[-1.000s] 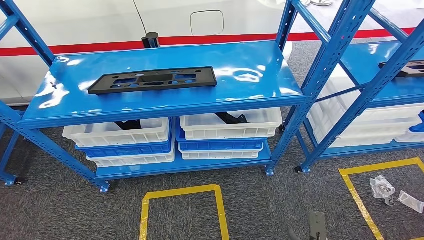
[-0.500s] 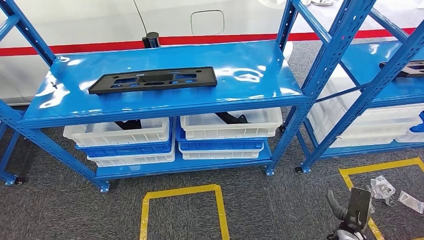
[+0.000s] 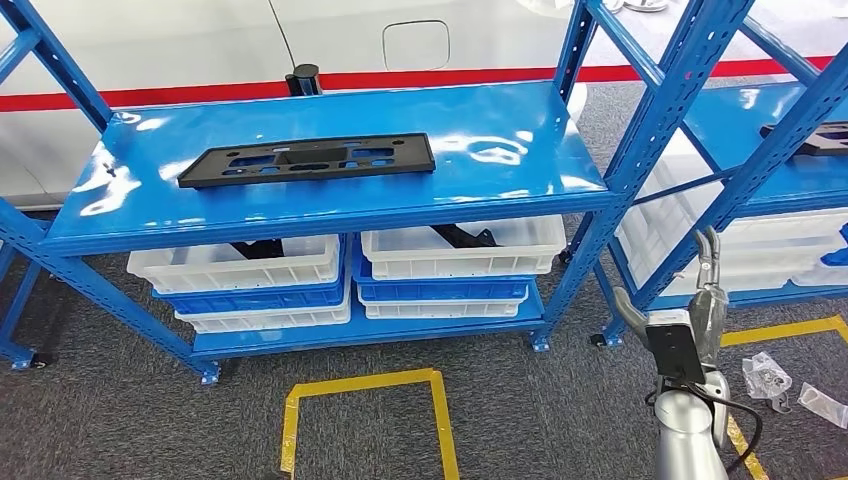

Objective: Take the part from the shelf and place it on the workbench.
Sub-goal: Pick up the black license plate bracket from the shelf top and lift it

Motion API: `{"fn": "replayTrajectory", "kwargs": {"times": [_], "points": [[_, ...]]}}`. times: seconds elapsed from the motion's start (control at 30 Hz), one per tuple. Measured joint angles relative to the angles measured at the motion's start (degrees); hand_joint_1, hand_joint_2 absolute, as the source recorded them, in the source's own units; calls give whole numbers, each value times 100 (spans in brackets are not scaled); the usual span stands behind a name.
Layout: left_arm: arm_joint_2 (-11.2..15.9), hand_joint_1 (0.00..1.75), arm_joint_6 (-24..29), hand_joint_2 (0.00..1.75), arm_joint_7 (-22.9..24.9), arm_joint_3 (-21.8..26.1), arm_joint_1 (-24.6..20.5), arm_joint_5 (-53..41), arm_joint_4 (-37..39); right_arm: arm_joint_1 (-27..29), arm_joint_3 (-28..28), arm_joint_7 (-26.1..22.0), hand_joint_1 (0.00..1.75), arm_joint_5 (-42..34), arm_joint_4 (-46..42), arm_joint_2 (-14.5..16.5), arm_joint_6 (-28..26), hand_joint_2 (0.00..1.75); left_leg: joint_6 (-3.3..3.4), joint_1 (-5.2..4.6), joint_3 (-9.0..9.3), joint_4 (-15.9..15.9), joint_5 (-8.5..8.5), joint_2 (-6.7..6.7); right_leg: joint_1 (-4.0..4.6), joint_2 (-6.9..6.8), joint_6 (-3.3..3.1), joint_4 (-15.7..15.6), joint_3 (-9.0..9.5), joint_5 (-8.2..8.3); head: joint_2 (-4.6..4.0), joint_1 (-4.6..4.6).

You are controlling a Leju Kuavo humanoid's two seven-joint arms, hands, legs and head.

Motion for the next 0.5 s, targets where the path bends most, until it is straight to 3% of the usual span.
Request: {"fn": "replayTrajectory", "kwargs": {"times": [0.33,0.5], "points": [[1,0,-104,175,-57,2,-5,21,2,132,699,-127,0,3,-721,-12,-69,175,1,-7,-8,1,0,2,-4,2,2,0,1,2,0,1],[-15,0,-144,175,-319,19,-51,42,4,-218,1349,78,0,282,-945,-48,-82,175,7,-5,-10,0,8,4,-3,4,9,2,-2,8,0,-1]]}}
